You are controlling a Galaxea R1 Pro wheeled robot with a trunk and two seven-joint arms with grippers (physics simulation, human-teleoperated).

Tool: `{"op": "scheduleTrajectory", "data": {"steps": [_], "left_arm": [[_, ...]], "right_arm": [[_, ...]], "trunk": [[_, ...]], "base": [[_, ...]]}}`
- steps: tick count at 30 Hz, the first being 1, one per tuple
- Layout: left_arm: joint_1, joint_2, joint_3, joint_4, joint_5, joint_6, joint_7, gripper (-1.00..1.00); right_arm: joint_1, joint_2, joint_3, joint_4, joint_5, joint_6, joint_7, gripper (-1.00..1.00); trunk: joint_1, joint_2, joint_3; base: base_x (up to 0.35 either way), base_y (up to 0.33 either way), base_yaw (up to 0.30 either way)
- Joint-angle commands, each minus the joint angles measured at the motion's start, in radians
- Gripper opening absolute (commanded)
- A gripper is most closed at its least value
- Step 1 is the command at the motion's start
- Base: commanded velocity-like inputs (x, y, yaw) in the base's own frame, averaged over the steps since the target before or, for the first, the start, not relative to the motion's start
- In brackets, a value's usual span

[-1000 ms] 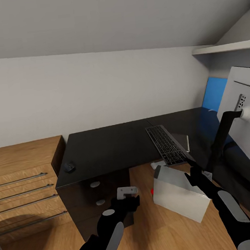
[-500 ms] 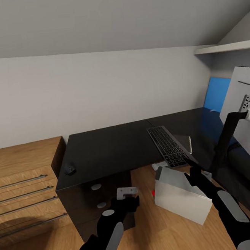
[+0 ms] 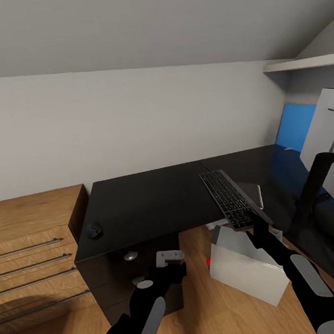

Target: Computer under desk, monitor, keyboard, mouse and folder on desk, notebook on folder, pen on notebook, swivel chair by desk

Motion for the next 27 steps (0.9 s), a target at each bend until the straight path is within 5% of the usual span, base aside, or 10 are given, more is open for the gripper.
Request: {"op": "scheduleTrajectory", "data": {"steps": [1, 4, 5, 21, 27], "left_arm": [[-0.001, 0.0, -0.001, 0.0, 0.011, 0.002, 0.01, 1.0], [-0.001, 0.0, -0.001, 0.004, 0.011, 0.002, 0.01, 1.0], [-0.001, 0.0, -0.002, 0.007, 0.01, 0.002, 0.009, 1.0], [-0.001, -0.001, -0.003, 0.023, 0.009, 0.002, 0.009, 1.0], [-0.001, -0.001, -0.004, 0.032, 0.008, -0.001, 0.008, 1.0]], "right_arm": [[-0.001, 0.0, -0.002, 0.0, -0.004, 0.007, 0.002, 1.0], [-0.001, -0.001, -0.002, -0.001, -0.004, 0.009, 0.001, 1.0], [-0.001, -0.001, -0.001, -0.002, -0.003, 0.01, 0.001, -1.0], [-0.001, 0.005, 0.004, -0.03, -0.001, 0.011, 0.01, -1.0], [-0.001, 0.02, 0.037, -0.082, -0.004, 0.008, 0.01, -1.0]], "trunk": [[0.0, 0.0, -0.001], [0.0, 0.0, -0.001], [0.0, 0.0, -0.001], [0.0, 0.0, -0.001], [0.0, 0.0, -0.001]], "base": [[0.006, 0.003, 0.0], [0.003, 0.002, 0.0], [0.001, 0.001, 0.0], [0.0, 0.0, 0.0], [0.0, 0.0, 0.0]]}}
